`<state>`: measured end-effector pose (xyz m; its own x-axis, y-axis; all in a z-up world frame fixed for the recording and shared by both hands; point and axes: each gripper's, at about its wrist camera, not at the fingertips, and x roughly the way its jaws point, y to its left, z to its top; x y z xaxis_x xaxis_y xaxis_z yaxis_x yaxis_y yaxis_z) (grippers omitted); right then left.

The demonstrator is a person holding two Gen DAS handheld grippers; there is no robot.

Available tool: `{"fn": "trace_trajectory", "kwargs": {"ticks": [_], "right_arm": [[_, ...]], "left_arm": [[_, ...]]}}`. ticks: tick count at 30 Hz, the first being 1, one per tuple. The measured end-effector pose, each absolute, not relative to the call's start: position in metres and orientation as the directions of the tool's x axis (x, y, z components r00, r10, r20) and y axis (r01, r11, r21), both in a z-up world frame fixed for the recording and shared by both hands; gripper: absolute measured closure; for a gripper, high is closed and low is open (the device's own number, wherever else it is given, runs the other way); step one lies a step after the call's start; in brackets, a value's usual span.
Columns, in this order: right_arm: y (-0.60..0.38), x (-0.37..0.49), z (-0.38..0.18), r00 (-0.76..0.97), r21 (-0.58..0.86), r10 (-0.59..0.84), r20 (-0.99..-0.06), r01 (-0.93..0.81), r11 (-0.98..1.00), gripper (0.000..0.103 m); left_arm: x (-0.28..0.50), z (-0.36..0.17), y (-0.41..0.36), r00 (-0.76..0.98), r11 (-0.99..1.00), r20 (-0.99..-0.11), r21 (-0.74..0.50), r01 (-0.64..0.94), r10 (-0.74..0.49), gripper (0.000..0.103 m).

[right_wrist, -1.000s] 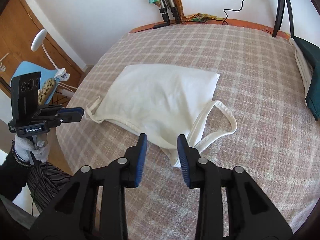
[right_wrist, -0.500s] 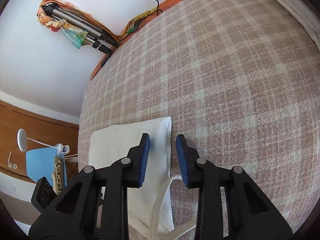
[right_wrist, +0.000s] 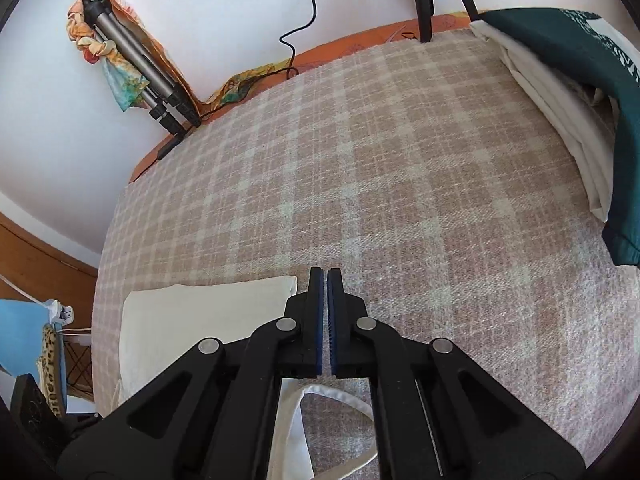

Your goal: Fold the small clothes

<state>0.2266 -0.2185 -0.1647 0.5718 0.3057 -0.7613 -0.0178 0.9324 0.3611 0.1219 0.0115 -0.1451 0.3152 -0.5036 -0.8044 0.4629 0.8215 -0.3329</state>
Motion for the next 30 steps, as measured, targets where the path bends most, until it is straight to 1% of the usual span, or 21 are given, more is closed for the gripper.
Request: {"fn": "trace_trajectory", "kwargs": {"ticks": [1,3,4,7,9,11,14,15,16,17,18,19,20,21,23,26,28,30], "right_arm": [[-0.212,0.219,-0.158,0.577,0.355,0.329,-0.748,-0.072,0.932,0.101],[-0.196,0.204,-0.150,0.554,0.332,0.374,-0.744,-0.179,0.926,0.101],[-0.187,0.195,-0.150,0.544,0.304,0.374,-0.751,-0.217,0.928,0.101],[-0.168,0.178,-0.161,0.479,0.260,0.375,-0.794,-0.291,0.921,0.101],[-0.159,0.166,-0.172,0.451,0.178,0.309,-0.837,-0.310,0.934,0.101],[-0.156,0.152,-0.178,0.448,0.098,0.245,-0.860,-0.326,0.940,0.101],[-0.159,0.131,-0.175,0.441,0.043,0.212,-0.872,-0.362,0.931,0.100],[-0.162,0.126,-0.175,0.424,0.046,0.210,-0.881,-0.366,0.930,0.098],[-0.168,0.121,-0.175,0.407,0.067,0.222,-0.886,-0.361,0.930,0.095],[-0.175,0.115,-0.173,0.410,0.095,0.244,-0.879,-0.350,0.932,0.088],[-0.180,0.112,-0.171,0.416,0.127,0.274,-0.867,-0.347,0.929,0.077],[-0.186,0.110,-0.168,0.420,0.160,0.306,-0.854,-0.348,0.924,0.071],[-0.192,0.109,-0.165,0.424,0.192,0.333,-0.842,-0.341,0.920,0.061],[-0.200,0.109,-0.163,0.429,0.229,0.360,-0.828,-0.327,0.917,0.058],[-0.217,0.115,-0.164,0.416,0.339,0.431,-0.801,-0.278,0.899,0.058],[-0.242,0.127,-0.175,0.395,0.503,0.537,-0.746,-0.195,0.842,0.058],[-0.251,0.133,-0.185,0.368,0.572,0.584,-0.724,-0.153,0.806,0.058],[-0.253,0.137,-0.197,0.338,0.610,0.611,-0.716,-0.122,0.783,0.058]], "left_arm": [[0.123,-0.138,0.017,0.334,0.823,-0.793,-0.338,0.456,-0.510,0.084],[0.129,-0.126,0.027,0.376,0.833,-0.772,-0.340,0.437,-0.513,0.074],[0.134,-0.122,0.032,0.396,0.840,-0.765,-0.340,0.422,-0.509,0.072],[0.152,-0.119,0.045,0.420,0.851,-0.750,-0.371,0.370,-0.510,0.072],[0.163,-0.122,0.053,0.424,0.855,-0.746,-0.405,0.324,-0.514,0.072],[0.173,-0.129,0.063,0.428,0.860,-0.746,-0.435,0.267,-0.510,0.072],[0.187,-0.139,0.079,0.420,0.841,-0.734,-0.513,0.173,-0.534,0.072],[0.189,-0.142,0.085,0.420,0.834,-0.730,-0.533,0.144,-0.540,0.071],[0.192,-0.144,0.089,0.418,0.828,-0.729,-0.549,0.117,-0.542,0.069],[0.196,-0.148,0.092,0.417,0.822,-0.727,-0.561,0.095,-0.545,0.065],[0.196,-0.150,0.095,0.416,0.813,-0.722,-0.577,0.079,-0.553,0.063],[0.196,-0.151,0.096,0.415,0.803,-0.715,-0.592,0.068,-0.562,0.063],[0.199,-0.153,0.096,0.412,0.796,-0.712,-0.602,0.059,-0.569,0.061],[0.202,-0.155,0.095,0.408,0.792,-0.711,-0.608,0.052,-0.573,0.057],[0.206,-0.160,0.093,0.401,0.778,-0.704,-0.626,0.040,-0.587,0.053],[0.216,-0.166,0.088,0.388,0.769,-0.703,-0.638,0.024,-0.596,0.053],[0.221,-0.170,0.086,0.387,0.768,-0.705,-0.640,0.011,-0.594,0.053],[0.224,-0.175,0.084,0.379,0.759,-0.704,-0.651,-0.005,-0.601,0.053]]}}
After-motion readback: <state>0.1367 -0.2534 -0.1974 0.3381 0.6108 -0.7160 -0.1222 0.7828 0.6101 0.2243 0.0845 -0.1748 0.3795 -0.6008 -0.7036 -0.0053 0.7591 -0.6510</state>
